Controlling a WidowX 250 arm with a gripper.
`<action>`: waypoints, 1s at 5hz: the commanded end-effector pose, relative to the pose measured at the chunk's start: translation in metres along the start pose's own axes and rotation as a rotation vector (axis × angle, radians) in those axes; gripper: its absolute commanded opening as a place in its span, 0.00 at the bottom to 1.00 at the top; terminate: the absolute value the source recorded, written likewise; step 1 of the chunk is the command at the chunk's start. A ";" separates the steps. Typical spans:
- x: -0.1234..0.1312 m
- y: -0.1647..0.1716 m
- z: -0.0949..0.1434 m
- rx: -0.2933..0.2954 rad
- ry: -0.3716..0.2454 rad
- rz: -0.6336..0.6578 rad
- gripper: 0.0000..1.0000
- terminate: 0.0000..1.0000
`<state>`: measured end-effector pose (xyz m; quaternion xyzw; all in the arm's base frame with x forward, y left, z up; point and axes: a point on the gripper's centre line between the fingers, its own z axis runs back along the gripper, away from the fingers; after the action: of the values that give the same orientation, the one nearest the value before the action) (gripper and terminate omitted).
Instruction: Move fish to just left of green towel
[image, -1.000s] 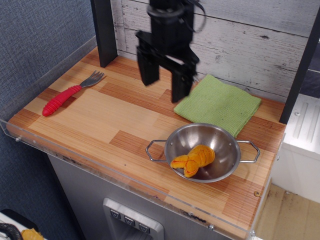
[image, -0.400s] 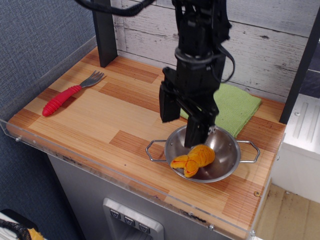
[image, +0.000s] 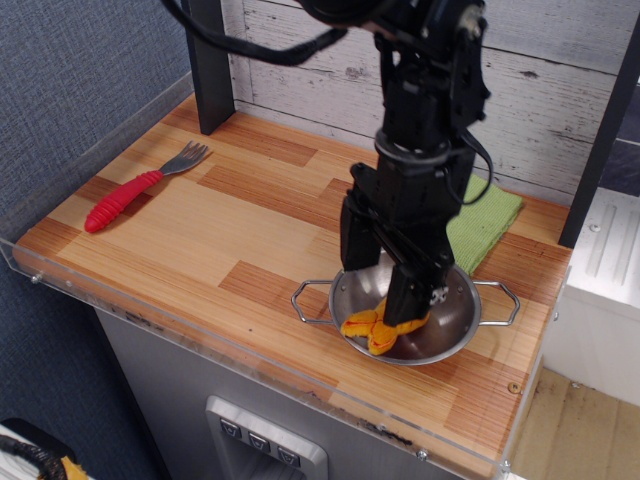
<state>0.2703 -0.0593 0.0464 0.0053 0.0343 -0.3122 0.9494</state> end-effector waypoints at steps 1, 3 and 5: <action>0.009 -0.006 -0.001 0.012 -0.041 -0.051 1.00 0.00; 0.014 -0.004 -0.015 -0.016 0.009 -0.064 1.00 0.00; 0.014 0.000 -0.014 -0.004 0.017 -0.029 0.00 0.00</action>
<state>0.2759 -0.0690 0.0174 0.0018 0.0685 -0.3235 0.9437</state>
